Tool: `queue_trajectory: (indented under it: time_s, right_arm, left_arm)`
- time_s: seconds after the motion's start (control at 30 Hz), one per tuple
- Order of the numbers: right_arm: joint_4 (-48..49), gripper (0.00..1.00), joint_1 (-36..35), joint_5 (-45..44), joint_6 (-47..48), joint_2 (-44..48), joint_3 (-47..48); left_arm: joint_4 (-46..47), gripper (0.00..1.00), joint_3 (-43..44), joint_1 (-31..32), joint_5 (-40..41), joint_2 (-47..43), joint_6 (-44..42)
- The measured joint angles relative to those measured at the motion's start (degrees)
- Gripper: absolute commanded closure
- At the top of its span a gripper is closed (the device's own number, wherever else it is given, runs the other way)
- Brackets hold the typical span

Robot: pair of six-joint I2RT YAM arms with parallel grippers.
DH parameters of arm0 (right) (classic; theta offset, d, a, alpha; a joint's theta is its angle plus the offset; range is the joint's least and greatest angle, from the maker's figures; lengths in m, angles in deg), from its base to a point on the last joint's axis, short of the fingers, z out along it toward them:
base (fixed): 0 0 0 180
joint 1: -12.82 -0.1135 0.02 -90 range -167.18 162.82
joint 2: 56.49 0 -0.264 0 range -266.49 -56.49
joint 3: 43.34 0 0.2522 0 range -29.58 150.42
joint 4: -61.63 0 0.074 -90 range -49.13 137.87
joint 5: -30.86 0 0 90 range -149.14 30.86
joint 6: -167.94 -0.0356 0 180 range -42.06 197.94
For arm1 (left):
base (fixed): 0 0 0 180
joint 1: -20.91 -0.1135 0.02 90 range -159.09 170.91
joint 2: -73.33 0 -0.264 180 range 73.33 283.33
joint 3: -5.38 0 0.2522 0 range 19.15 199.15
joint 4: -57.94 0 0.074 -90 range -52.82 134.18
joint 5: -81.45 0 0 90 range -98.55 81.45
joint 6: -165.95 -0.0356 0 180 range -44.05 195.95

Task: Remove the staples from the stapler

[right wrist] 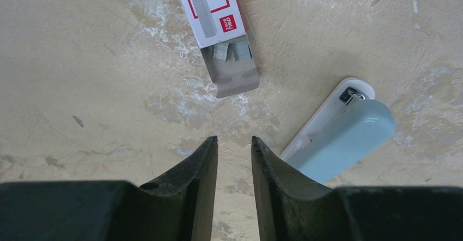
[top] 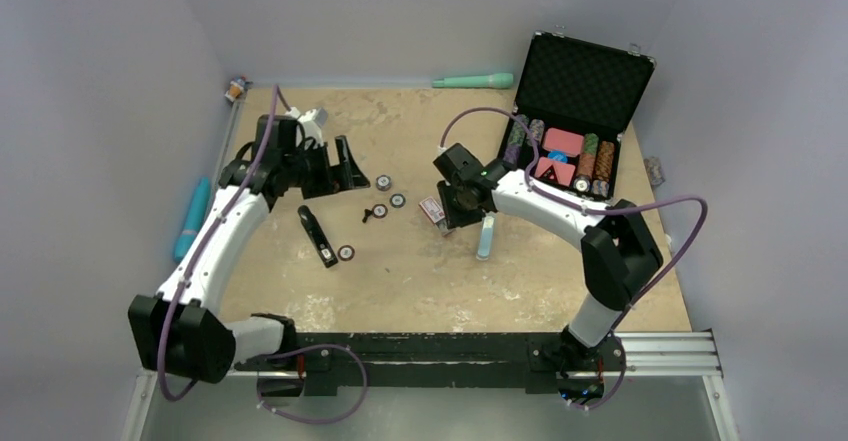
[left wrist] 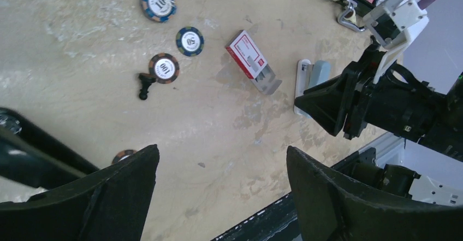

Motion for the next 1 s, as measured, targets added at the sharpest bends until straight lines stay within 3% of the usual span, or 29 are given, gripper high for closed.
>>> queue_trajectory:
  time_s: [0.07, 0.33, 0.6, 0.67, 1.0]
  right_arm:
    - [0.9, 0.76, 0.0, 0.4, -0.3, 0.3, -1.1]
    - [2.9, 0.79, 0.0, 1.5, -0.5, 1.4, -5.0]
    - [5.1, 0.99, 0.0, 2.6, -0.4, 1.7, -6.5]
    - [5.7, 1.00, 0.0, 2.7, -0.2, 1.2, -6.5]
    - [6.4, 1.00, 0.0, 2.5, 1.2, -4.3, -6.3]
  left_arm:
    - [1.2, 0.22, 2.4, 1.5, -1.0, 3.9, -0.6]
    - [5.4, 0.41, 10.8, 8.2, -2.1, 19.5, -1.8]
    - [8.0, 0.61, 16.4, 9.8, -3.0, 30.4, -1.6]
    - [8.3, 0.69, 17.9, 10.1, -3.1, 33.2, -1.7]
    - [8.2, 0.78, 26.2, 11.7, -4.1, 45.3, -1.9]
